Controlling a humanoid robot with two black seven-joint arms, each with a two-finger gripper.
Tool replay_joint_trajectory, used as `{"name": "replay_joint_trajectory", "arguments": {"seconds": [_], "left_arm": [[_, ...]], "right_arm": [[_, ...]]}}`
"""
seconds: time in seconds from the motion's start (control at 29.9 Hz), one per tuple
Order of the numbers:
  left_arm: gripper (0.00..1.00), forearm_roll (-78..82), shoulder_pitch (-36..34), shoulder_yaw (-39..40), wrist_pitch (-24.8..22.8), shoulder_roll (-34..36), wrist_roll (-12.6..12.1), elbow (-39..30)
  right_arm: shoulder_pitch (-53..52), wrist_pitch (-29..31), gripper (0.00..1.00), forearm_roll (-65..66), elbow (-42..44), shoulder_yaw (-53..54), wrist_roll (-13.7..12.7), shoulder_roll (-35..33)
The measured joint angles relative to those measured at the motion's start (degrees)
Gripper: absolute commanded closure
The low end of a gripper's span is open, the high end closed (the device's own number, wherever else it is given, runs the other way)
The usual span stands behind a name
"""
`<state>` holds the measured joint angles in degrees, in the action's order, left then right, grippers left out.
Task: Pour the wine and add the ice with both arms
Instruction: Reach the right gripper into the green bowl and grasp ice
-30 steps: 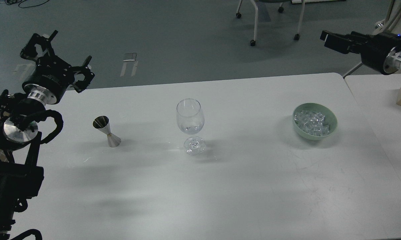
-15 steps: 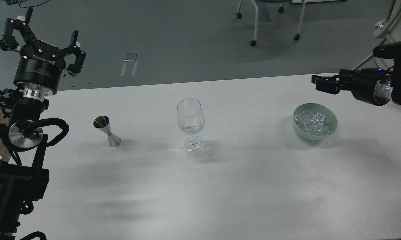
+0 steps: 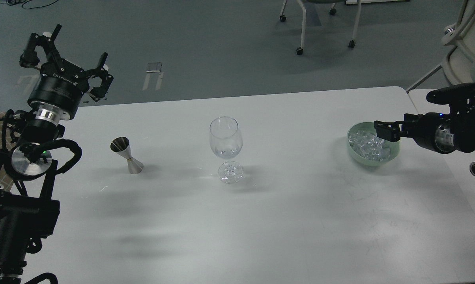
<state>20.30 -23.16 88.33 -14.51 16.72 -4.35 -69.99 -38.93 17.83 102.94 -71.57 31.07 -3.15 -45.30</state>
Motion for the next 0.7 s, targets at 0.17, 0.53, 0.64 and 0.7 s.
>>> {"name": "replay_joint_trajectory", "arguments": {"seconds": [0.17, 0.53, 0.64, 0.7], "left_arm": [[0.02, 0.0, -0.4, 0.0, 0.0, 0.4, 0.0, 0.0], [0.02, 0.0, -0.6, 0.5, -0.7, 1.1, 0.0, 0.0], [0.02, 0.0, -0.4, 0.5, -0.8, 1.6, 0.0, 0.0], [0.02, 0.0, -0.2, 0.5, -0.8, 1.7, 0.0, 0.0]], "right_arm": [[0.0, 0.0, 0.31, 2.9, 0.7, -0.8, -1.5, 2.4], [0.1, 0.0, 0.31, 4.3, 0.7, -0.9, -3.5, 3.4], [0.4, 0.2, 0.33, 4.4, 0.7, -1.0, -3.8, 3.6], [0.6, 0.3, 0.33, 4.4, 1.0, -1.0, -3.8, 4.0]]}}
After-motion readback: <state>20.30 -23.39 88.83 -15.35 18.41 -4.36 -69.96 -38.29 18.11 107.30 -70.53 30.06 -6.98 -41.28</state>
